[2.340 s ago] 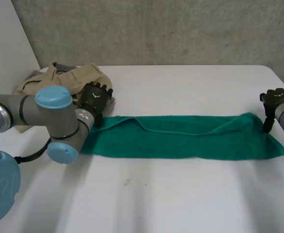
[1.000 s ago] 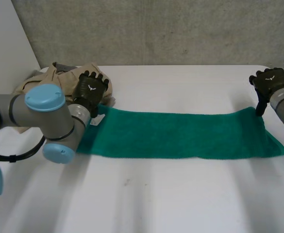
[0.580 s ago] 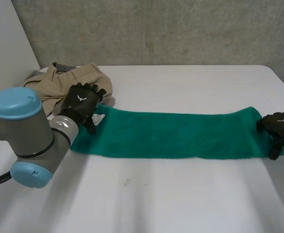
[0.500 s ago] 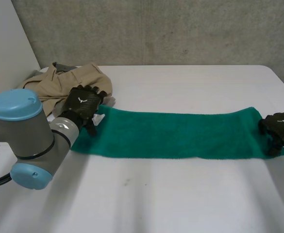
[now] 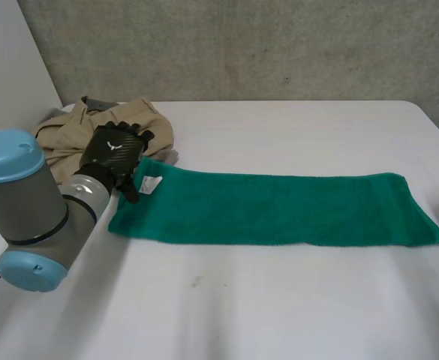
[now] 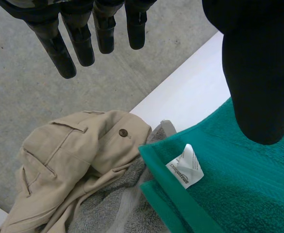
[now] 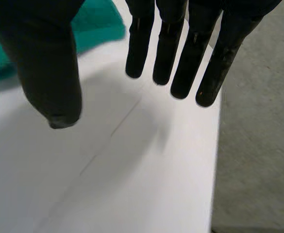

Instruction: Fold the laundry.

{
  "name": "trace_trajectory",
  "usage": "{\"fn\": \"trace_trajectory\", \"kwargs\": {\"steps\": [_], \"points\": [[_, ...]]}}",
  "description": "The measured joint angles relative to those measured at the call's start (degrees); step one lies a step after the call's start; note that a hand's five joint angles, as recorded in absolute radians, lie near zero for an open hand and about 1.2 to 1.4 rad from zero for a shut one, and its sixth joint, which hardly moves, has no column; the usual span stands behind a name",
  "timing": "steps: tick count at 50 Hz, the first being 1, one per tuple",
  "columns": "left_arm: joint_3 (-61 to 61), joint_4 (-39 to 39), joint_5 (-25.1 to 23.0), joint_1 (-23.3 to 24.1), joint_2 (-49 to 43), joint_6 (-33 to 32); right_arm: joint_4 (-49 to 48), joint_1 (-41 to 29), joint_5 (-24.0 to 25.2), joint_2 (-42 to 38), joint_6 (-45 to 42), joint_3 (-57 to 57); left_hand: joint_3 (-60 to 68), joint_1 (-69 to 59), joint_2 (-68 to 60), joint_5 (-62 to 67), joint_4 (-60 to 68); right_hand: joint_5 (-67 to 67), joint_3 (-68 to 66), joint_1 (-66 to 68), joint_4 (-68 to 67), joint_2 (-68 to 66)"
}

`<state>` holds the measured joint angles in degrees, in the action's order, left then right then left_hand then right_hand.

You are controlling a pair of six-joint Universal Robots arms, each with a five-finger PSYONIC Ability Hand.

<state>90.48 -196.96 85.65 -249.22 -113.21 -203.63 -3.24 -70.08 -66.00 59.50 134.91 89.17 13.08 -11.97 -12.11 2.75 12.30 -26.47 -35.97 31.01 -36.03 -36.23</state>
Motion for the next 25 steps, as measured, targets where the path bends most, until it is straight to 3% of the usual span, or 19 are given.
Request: {"fn": "trace_trajectory", "kwargs": {"steps": [2,3,6,11,25], "points": [[0.23,0.0,0.0,0.01,0.18,0.04,0.11,0.21,1.37,0.41,0.32,0.55,0.0,0.0,0.0,0.0,0.0,0.0,0.0,0.0,0.0,0.0],[0.53,0.0,0.0,0.08,0.35,0.09,0.24,0.42,3.49,1.17,1.0,1.41,0.0,0.0,0.0,0.0,0.0,10.57,10.21,-8.41,10.23,10.7],[1.02,-0.01,0.0,0.28,0.49,0.22,0.5,0.56,9.41,3.47,3.57,4.25,0.0,0.0,0.0,0.0,0.0,12.37,11.3,-9.24,11.86,11.53],[1.54,-0.04,-0.06,0.58,0.49,0.73,0.39,0.23,13.25,4.96,5.53,7.33,0.0,0.0,0.0,0.01,0.0,12.37,11.3,-9.24,11.86,11.53],[1.6,-0.04,-0.93,0.6,0.25,1.91,-3.37,-2.37,9.46,-0.06,4.5,6.52,0.0,0.0,0.0,0.0,0.0,4.22,2.31,-2.44,2.71,2.58]]}}
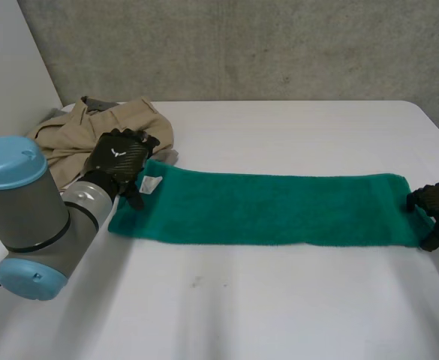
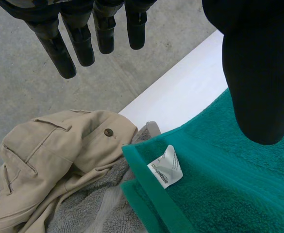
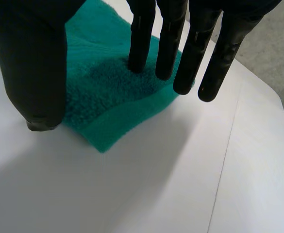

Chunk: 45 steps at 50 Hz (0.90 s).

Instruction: Fold the laundry.

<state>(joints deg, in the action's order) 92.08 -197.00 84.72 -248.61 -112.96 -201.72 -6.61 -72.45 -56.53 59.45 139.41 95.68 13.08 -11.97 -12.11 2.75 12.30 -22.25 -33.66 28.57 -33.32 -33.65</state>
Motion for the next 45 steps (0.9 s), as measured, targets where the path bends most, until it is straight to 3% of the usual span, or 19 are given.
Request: {"fn": "trace_trajectory", "kwargs": {"steps": [4,9,21,31,38,41,42,45], "points": [[0.05,0.0,-0.08,-0.13,-0.11,0.01,-0.3,-0.55,-0.56,-2.06,-0.13,-1.43,0.0,0.0,0.0,0.0,0.0,-6.01,-6.27,6.05,-6.61,-6.23],[0.19,-0.03,-0.05,-0.2,-0.14,0.01,-0.77,-0.86,-0.82,-3.24,0.16,-2.65,0.0,0.0,0.0,0.0,0.0,-31.52,-32.06,26.07,-32.85,-32.57],[0.62,0.01,0.09,-0.2,1.14,0.01,-5.84,1.04,-5.05,-0.46,0.02,-4.34,0.0,0.0,0.0,0.0,0.0,-33.39,-33.51,27.13,-34.84,-33.69],[2.37,0.04,0.06,-0.71,3.5,0.01,-5.59,6.04,-6.72,0.9,-9.85,-10.17,0.0,0.0,0.0,0.0,0.0,-33.98,-33.51,27.45,-34.84,-33.69],[3.04,0.04,0.08,-0.89,4.29,0.05,-5.78,-4.64,-5.21,2.99,-11.62,-12.23,0.0,0.0,0.0,0.0,0.0,-34.25,-34.18,27.69,-34.86,-33.69],[3.16,0.04,0.13,-1.11,4.96,0.07,-5.9,-13.53,-4.77,4.12,-10.34,-13.61,0.0,0.0,0.0,0.01,0.0,-34.26,-34.21,27.69,-34.86,-33.69],[3.16,0.04,0.13,-1.11,4.96,0.07,-5.9,-13.53,-4.77,4.12,-10.34,-13.61,0.0,0.0,0.0,0.01,0.0,-34.26,-34.21,27.69,-34.86,-33.69],[3.28,0.03,0.17,-1.42,5.73,0.09,-5.99,-24.44,-4.48,4.4,-9.26,-15.73,0.0,0.0,0.0,0.0,0.0,-34.26,-34.21,27.69,-34.86,-33.69]]}}
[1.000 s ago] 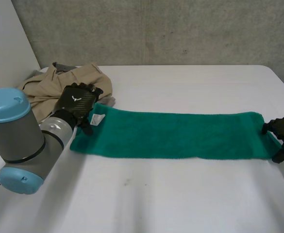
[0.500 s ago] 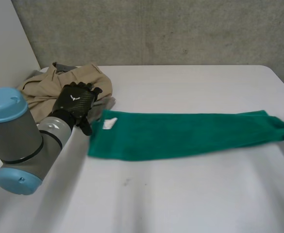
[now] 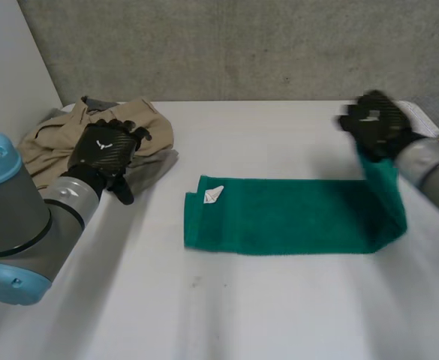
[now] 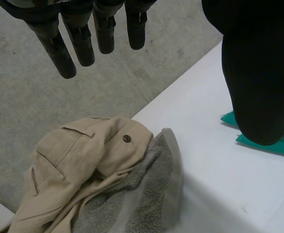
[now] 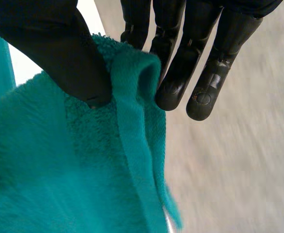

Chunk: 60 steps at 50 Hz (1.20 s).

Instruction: Fold the laundry.

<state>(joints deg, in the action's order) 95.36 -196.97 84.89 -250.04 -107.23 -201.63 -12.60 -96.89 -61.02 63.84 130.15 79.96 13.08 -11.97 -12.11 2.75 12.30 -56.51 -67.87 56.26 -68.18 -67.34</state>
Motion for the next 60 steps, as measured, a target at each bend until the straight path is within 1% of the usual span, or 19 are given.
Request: {"fn": "trace_trajectory", "kwargs": {"steps": [3,4,8,15,16,18,19,20,21,22,26,31,39,42,43,44,48,56,60], "points": [[0.13,-0.02,0.0,-0.12,0.35,0.0,-0.01,-4.27,0.2,-0.43,0.23,-0.98,0.0,0.0,0.0,0.0,0.0,0.0,0.0,0.0,0.0,0.0],[0.29,-0.04,0.01,-0.21,0.56,0.01,0.0,-10.73,0.51,-2.11,0.44,-2.79,0.0,0.0,0.0,0.0,0.0,0.0,0.0,0.0,0.0,0.0],[0.68,-0.07,-0.01,-0.29,0.62,0.01,0.25,-21.12,0.93,-7.32,0.55,-6.54,0.0,0.0,0.0,0.0,0.0,0.0,0.0,0.0,-0.01,0.0],[0.76,-0.15,-0.06,-0.05,0.03,0.01,0.56,-30.28,0.81,-14.71,0.61,-9.87,0.0,0.0,0.0,0.01,0.0,0.0,0.0,0.0,-0.01,0.0],[0.6,-0.25,-0.06,0.08,-0.18,0.02,0.62,-31.38,0.42,-15.84,0.63,-10.26,0.0,0.0,0.0,0.01,0.0,14.19,15.79,-12.98,15.92,16.58],[0.41,-0.34,-0.06,0.21,-0.41,0.03,0.68,-32.1,-0.11,-16.58,0.68,-10.59,0.0,0.0,0.0,0.01,0.0,14.19,15.79,-12.98,15.92,16.58],[0.12,-0.45,-0.04,0.38,-0.74,0.05,0.74,-32.37,-0.68,-16.82,0.8,-10.75,0.0,0.0,0.0,0.01,0.0,29.64,31.42,-26.13,31.56,31.39],[-0.58,-0.61,0.0,0.86,-1.37,0.11,0.93,-32.61,-2.56,-16.8,1.45,-11.02,0.0,0.0,0.0,0.01,0.0,37.46,40.16,-32.42,39.32,39.98],[-0.58,-0.61,0.0,0.86,-1.37,0.11,0.93,-32.61,-2.56,-16.8,1.45,-11.02,0.0,0.0,0.0,0.01,0.0,37.46,40.16,-32.42,39.32,39.98],[-1.39,-0.73,0.05,1.45,-1.93,0.26,1.37,-32.43,-6.51,-15.69,3.61,-11.2,0.0,0.0,0.0,0.0,0.0,51.61,54.19,-43.94,53.94,53.53],[-4.72,-0.94,0.27,4.16,-3.82,1.93,3.68,-29.14,-16.49,-10.74,12.82,-9.86,0.0,0.0,0.0,0.0,0.0,52.87,55.55,-44.73,54.73,54.78],[-9.43,-0.97,0.28,8.34,-6.9,6.29,8.76,-21.4,-21.62,-4.71,24.43,-3.86,0.0,0.0,0.0,0.0,0.0,52.87,55.55,-44.73,54.73,54.78],[-16.25,-0.63,0.7,14.29,-14.44,9.0,10.75,-12.43,-20.57,-0.66,28.84,8.22,0.0,0.0,0.0,0.0,0.0,52.87,55.55,-44.73,54.72,54.78],[-18.49,-0.35,0.87,16.14,-17.61,8.93,7.73,-8.39,-19.79,-0.94,24.86,14.36,0.0,0.0,0.0,0.0,0.0,40.79,41.85,-33.29,42.18,40.77],[-18.64,-0.29,0.87,16.31,-17.97,8.88,6.52,-7.46,-19.89,-1.37,23.12,15.64,0.0,0.0,0.0,0.0,0.0,31.01,31.58,-24.21,31.96,30.93],[-18.65,-0.25,0.87,16.35,-18.11,8.85,5.96,-7.06,-20.0,-1.58,22.31,16.09,0.0,0.0,0.0,0.0,0.0,31.01,31.58,-24.21,31.96,30.93],[-17.92,0.02,0.8,16.18,-17.95,8.77,3.8,-5.09,-21.07,-2.36,18.02,17.19,0.0,0.0,0.0,0.0,0.0,3.89,3.09,-5.69,3.32,1.83],[-15.0,0.83,0.71,14.25,-15.2,8.71,2.86,-4.41,-22.16,-2.18,13.63,14.7,0.0,0.0,0.0,0.0,0.0,0.96,0.12,-3.79,0.01,-0.1],[-13.07,1.15,0.71,12.42,-12.48,8.75,3.12,-8.87,-22.04,-1.74,13.05,10.72,0.0,0.0,0.0,0.01,0.0,0.95,0.12,-2.71,0.0,-0.1]]}}
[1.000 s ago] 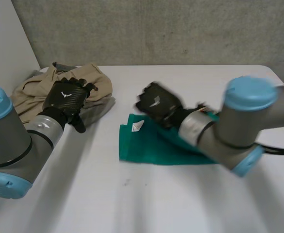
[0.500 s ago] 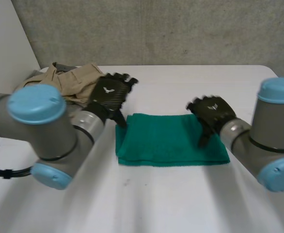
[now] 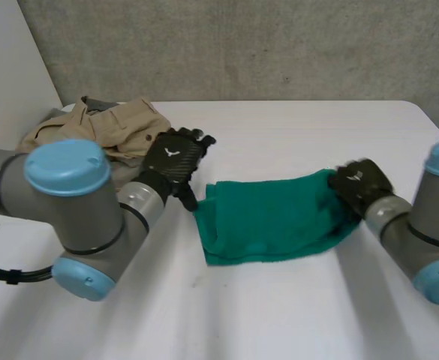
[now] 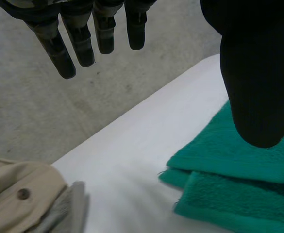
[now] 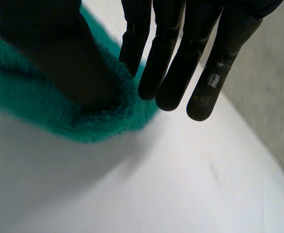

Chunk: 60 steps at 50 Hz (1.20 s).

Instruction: Fold the laundry.

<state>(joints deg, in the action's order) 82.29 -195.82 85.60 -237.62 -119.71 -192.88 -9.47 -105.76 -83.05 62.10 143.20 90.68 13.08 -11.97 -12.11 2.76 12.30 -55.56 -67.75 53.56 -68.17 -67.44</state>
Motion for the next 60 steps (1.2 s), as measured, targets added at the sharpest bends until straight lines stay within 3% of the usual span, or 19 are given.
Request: {"fn": "trace_trajectory", "kwargs": {"steps": [7,16,17,19,20,23,28,32,36,47,51,60], "points": [[3.27,0.12,0.08,-2.64,5.39,0.08,-0.56,-11.63,2.31,-0.18,-0.02,-6.64,0.0,0.0,0.0,-0.01,0.0,-0.73,0.0,0.0,0.0,0.0],[5.74,-0.08,1.49,-5.38,10.02,0.34,-0.56,-25.68,10.83,-5.87,0.35,-11.62,0.0,0.0,0.0,-0.01,0.0,1.73,3.51,0.0,3.81,3.39],[5.74,-0.09,1.93,-5.42,10.12,0.37,-0.33,-26.53,11.0,-6.55,0.76,-11.89,0.0,0.0,0.0,-0.01,0.0,11.98,14.67,-9.91,14.94,14.51],[5.71,-0.1,2.26,-5.41,10.14,0.39,-0.27,-26.71,10.91,-6.69,0.92,-11.95,0.0,0.0,0.0,-0.01,0.0,11.98,14.67,-9.91,14.94,14.51],[5.42,-0.12,3.11,-5.29,10.03,0.47,0.12,-27.23,8.71,-6.91,3.13,-12.25,0.0,0.0,0.0,-0.01,0.0,40.14,43.24,-36.68,43.31,44.54],[4.8,-0.15,3.72,-4.83,9.64,0.59,0.42,-26.61,5.03,-6.21,6.88,-12.33,0.0,0.0,0.0,0.0,0.0,51.11,54.43,-41.98,54.32,54.02],[2.5,-0.03,4.19,-2.41,7.6,1.28,1.57,-20.69,-2.4,-2.5,18.85,-12.01,0.0,0.0,0.0,0.0,0.0,51.96,55.43,-42.02,54.78,54.88],[0.17,0.72,4.28,0.46,5.13,2.64,4.07,-15.48,-3.15,-0.39,25.98,-12.13,0.0,0.0,0.0,-0.01,0.0,51.96,55.43,-42.02,54.77,54.88],[-3.32,4.07,4.51,4.15,0.66,5.1,9.82,-10.8,0.18,-0.93,31.73,-14.2,0.0,0.0,0.0,0.0,0.0,51.96,55.43,-42.02,54.77,54.88],[-7.02,12.61,9.32,6.29,-7.02,5.2,16.19,-11.21,6.3,-10.34,31.78,-21.38,0.0,0.0,0.0,0.0,0.0,51.96,55.43,-42.02,54.77,54.88],[-7.21,13.46,10.42,6.24,-7.82,4.42,16.75,-11.73,6.56,-11.99,31.32,-22.46,0.0,0.0,0.0,0.0,0.0,51.96,55.43,-42.02,54.77,54.88],[-6.94,15.19,10.92,5.7,-10.8,-5.34,20.26,-13.09,3.63,-17.91,23.06,-25.35,0.0,0.0,0.0,0.0,0.0,52.2,55.44,-42.86,54.77,54.88]]}}
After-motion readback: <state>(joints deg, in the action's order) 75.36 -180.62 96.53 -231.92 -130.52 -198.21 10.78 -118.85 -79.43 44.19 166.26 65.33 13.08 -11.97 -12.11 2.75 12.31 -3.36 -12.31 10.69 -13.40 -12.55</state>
